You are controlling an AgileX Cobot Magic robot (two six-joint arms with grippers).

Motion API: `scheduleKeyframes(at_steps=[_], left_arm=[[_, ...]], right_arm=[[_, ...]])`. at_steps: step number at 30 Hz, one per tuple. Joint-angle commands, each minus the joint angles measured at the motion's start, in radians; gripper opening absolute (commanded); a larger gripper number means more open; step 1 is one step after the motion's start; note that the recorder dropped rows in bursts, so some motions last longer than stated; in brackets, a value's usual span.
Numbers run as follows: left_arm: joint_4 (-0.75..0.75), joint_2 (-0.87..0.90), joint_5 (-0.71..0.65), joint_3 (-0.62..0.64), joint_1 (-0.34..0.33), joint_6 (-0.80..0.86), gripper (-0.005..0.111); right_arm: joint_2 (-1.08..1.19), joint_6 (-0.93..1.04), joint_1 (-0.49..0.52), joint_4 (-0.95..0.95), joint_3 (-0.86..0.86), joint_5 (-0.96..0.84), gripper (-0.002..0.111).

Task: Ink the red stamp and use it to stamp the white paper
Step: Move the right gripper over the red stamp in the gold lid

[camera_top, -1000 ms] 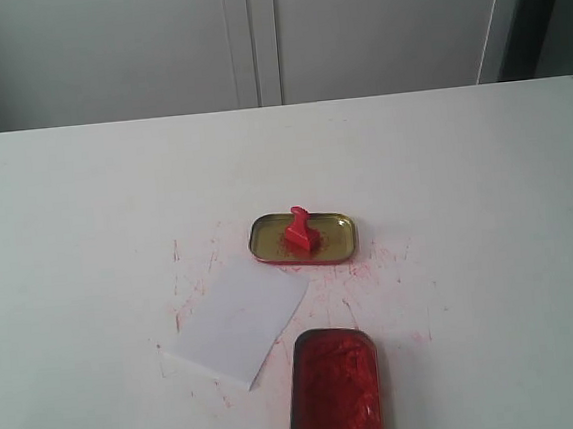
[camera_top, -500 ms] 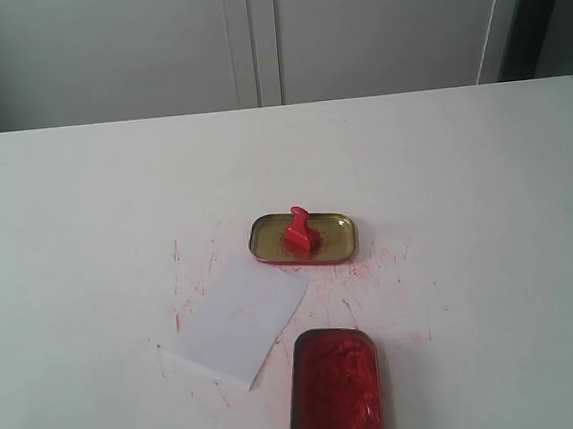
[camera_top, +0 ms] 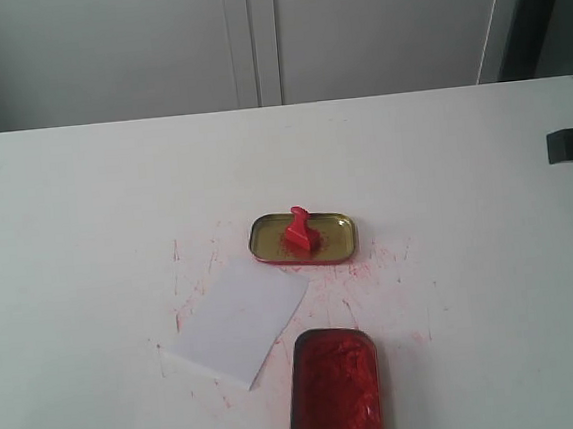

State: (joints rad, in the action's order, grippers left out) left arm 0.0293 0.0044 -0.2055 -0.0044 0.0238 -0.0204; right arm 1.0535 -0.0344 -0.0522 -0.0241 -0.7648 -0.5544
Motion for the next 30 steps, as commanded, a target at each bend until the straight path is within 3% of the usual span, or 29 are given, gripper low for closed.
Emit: scheduleKeyframes(at_steps=[1, 16, 30], left_arm=[[0.000, -0.004, 0.003, 0.004, -0.001, -0.002, 0.000], [0.000, -0.004, 0.003, 0.004, -0.001, -0.002, 0.000], [0.000, -0.004, 0.003, 0.004, -0.001, -0.002, 0.000]], right_arm=[[0.049, 0.016, 0.002, -0.010, -0.039, -0.035, 0.000], [0.229, 0.180, 0.000, -0.187, -0.194, -0.161, 0.000], [0.468, 0.192, -0.201, -0.180, -0.426, -0.237, 0.000]])
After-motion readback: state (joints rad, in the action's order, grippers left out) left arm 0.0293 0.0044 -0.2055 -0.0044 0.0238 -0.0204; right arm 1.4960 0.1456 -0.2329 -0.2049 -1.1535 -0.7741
